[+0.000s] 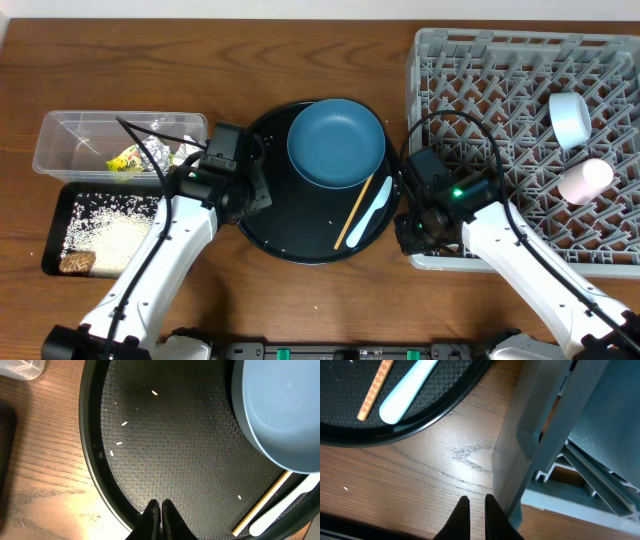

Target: Sort waste into correct bins and load items into the dishwasher rack

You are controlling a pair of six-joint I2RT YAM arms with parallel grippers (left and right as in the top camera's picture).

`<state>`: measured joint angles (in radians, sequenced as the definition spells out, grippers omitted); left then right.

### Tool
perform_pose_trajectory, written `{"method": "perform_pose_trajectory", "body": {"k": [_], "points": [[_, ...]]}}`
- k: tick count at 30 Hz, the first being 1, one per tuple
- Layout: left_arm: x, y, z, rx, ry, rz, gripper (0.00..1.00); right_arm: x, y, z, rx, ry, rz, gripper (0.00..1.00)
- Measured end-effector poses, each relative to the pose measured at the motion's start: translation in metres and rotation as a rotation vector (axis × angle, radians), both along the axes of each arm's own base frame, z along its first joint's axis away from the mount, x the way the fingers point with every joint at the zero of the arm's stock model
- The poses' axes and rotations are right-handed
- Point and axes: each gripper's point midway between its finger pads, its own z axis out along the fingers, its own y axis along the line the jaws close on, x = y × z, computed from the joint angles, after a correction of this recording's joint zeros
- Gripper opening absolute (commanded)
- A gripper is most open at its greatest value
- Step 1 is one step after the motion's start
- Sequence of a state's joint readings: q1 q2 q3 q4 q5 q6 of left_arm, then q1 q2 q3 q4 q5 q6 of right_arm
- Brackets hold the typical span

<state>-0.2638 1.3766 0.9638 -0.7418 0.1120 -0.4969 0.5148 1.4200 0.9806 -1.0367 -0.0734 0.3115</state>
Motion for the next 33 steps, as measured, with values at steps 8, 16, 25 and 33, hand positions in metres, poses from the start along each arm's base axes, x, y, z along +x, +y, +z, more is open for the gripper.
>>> {"method": "perform_pose_trajectory", "body": {"k": [8,16,25,33], "points": [[-0.001,0.000,0.000,0.001,0.002,0.000,0.06,-0.004,-0.006,-0.001,-0.029,0.014,-0.001,0.09],[-0.002,0.000,-0.001,0.002,0.007,0.000,0.06,0.003,0.009,0.003,0.046,-0.008,0.021,0.22],[0.020,-0.005,0.008,-0.023,-0.089,-0.001,0.31,0.044,0.058,0.089,0.268,-0.154,0.091,0.28],[0.055,-0.015,0.016,-0.060,-0.215,-0.001,0.41,0.040,0.033,0.103,0.146,-0.148,0.062,0.30]]}}
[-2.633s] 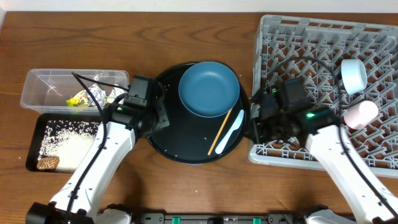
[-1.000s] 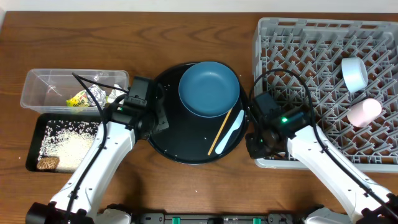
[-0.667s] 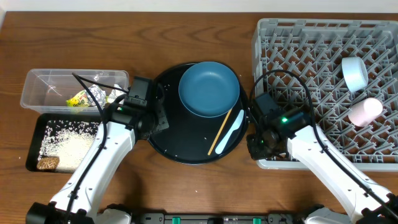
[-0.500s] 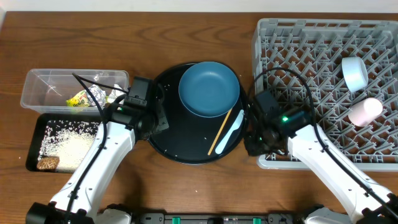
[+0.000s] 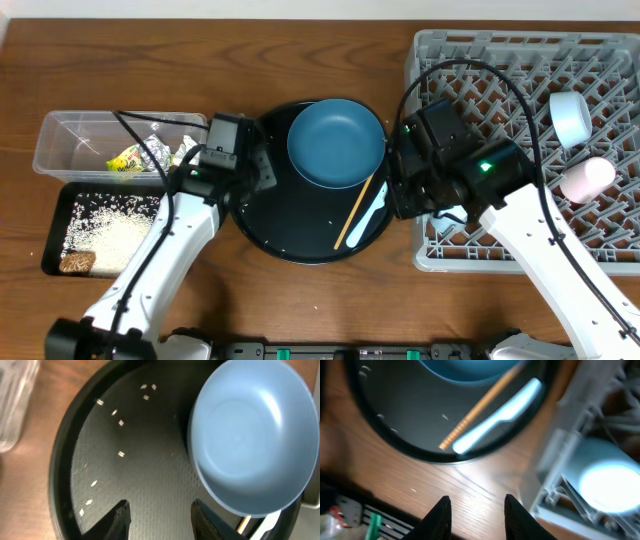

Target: Sort waste into correct bins and load items into the dishwasher rack

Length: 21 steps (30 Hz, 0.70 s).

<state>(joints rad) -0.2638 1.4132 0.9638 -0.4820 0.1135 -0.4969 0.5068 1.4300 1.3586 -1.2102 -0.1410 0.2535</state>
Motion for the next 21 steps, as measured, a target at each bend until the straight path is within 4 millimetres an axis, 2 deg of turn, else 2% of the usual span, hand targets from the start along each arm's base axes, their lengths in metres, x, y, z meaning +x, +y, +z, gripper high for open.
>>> {"method": "perform_pose_trajectory", "body": {"k": [3,8,13,21], "points": [[0.014,-0.007,-0.007,-0.023,-0.020,-0.011,0.41,0.002,-0.017,-0.003,-0.055,0.004,-0.044,0.30],[0.031,-0.019,-0.034,-0.059,-0.001,-0.021,0.41,0.011,-0.034,-0.003,-0.087,-0.010,-0.098,0.30],[0.042,-0.034,-0.047,-0.131,0.002,-0.041,0.41,0.016,-0.042,-0.003,-0.094,-0.016,-0.126,0.30],[0.045,-0.041,-0.068,-0.165,0.041,-0.041,0.41,0.018,-0.045,-0.003,-0.100,-0.020,-0.138,0.30]]}}
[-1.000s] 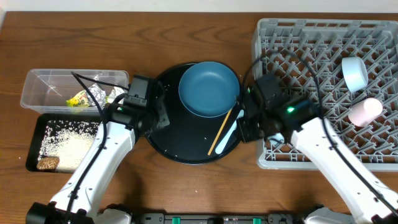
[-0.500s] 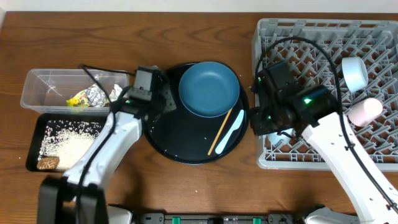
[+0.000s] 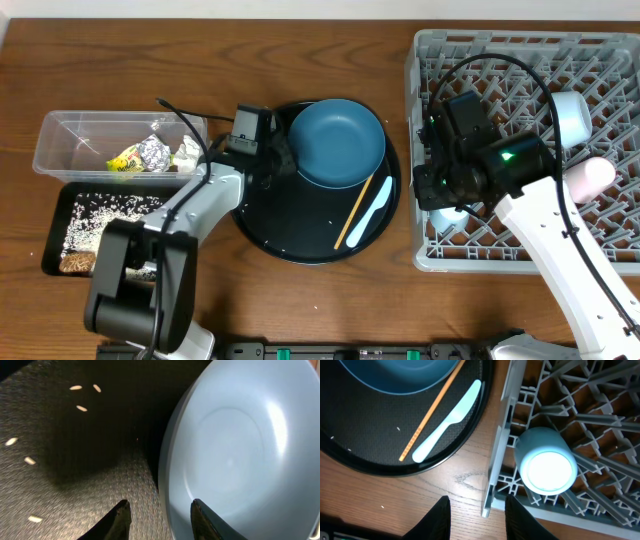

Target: Sort waste into correct bins and load items into the dishwasher rack

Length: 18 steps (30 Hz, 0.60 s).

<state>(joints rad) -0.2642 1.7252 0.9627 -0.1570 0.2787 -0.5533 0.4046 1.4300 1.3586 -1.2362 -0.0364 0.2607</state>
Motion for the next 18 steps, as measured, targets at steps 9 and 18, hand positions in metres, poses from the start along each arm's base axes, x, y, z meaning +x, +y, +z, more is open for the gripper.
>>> {"method": "perform_pose_trajectory", "body": {"k": [9,18], "points": [[0.001,-0.005,-0.016,0.001,0.018,-0.012,0.39,0.001,0.000,0.000,0.001,-0.005,0.000,0.30],[0.001,-0.014,-0.014,-0.006,0.006,-0.030,0.31,0.001,0.000,0.000,0.002,-0.006,0.000,0.30]]}}
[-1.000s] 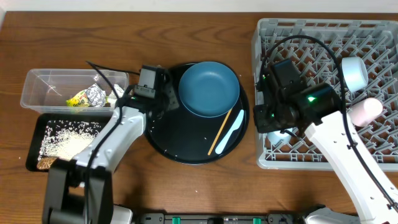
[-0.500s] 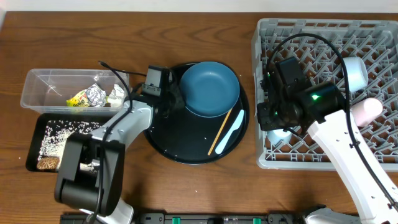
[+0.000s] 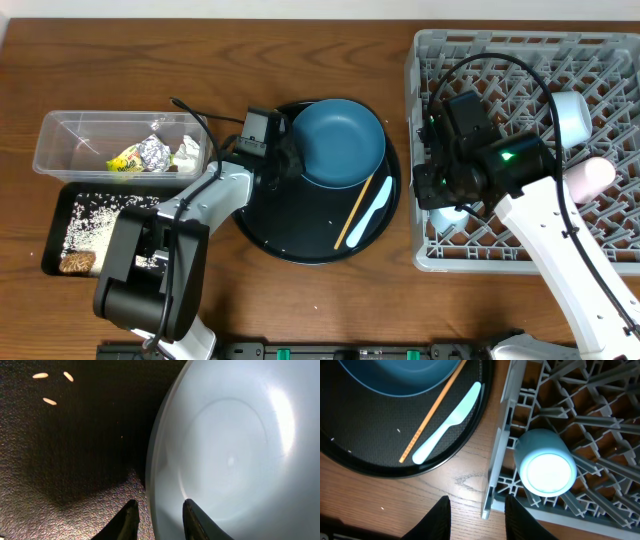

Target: Sort waste into correct bins and load items into the dishwasher rack

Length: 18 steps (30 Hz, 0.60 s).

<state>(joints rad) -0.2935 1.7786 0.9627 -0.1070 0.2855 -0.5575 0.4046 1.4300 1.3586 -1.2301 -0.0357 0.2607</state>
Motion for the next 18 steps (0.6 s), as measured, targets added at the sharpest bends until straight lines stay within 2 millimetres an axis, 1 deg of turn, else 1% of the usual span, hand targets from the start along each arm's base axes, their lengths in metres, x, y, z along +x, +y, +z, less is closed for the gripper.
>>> {"method": "perform_pose_trajectory", "body": {"k": [1,3,5,8,16,17,18], "points": [[0.0000,0.0001,-0.0001,0.000,0.000,0.000,0.30,0.0000,0.0000,0.0000,0.000,0.000,0.000,0.30],[0.0000,0.0001,-0.0001,0.001,0.000,0.000,0.23,0.0000,-0.0001,0.0000,0.000,0.000,0.000,0.30],[0.0002,0.0006,-0.0002,0.002,0.000,0.003,0.08,0.0000,0.0000,0.0000,0.000,0.000,0.000,0.30],[0.0007,0.0018,-0.0004,0.005,0.001,0.014,0.06,0.0001,0.0000,0.0000,0.000,0.000,0.000,0.29],[-0.0002,0.0016,-0.0008,0.007,0.004,0.014,0.06,0.0049,0.0022,0.0016,0.010,-0.021,-0.002,0.32],[-0.0001,0.0019,-0.0003,0.009,0.003,0.015,0.06,0.0062,0.0026,0.0020,0.012,-0.026,-0.003,0.34],[-0.0008,0.0022,0.0015,0.009,0.003,0.015,0.06,0.0082,0.0033,0.0026,0.016,-0.034,-0.003,0.38]]}}
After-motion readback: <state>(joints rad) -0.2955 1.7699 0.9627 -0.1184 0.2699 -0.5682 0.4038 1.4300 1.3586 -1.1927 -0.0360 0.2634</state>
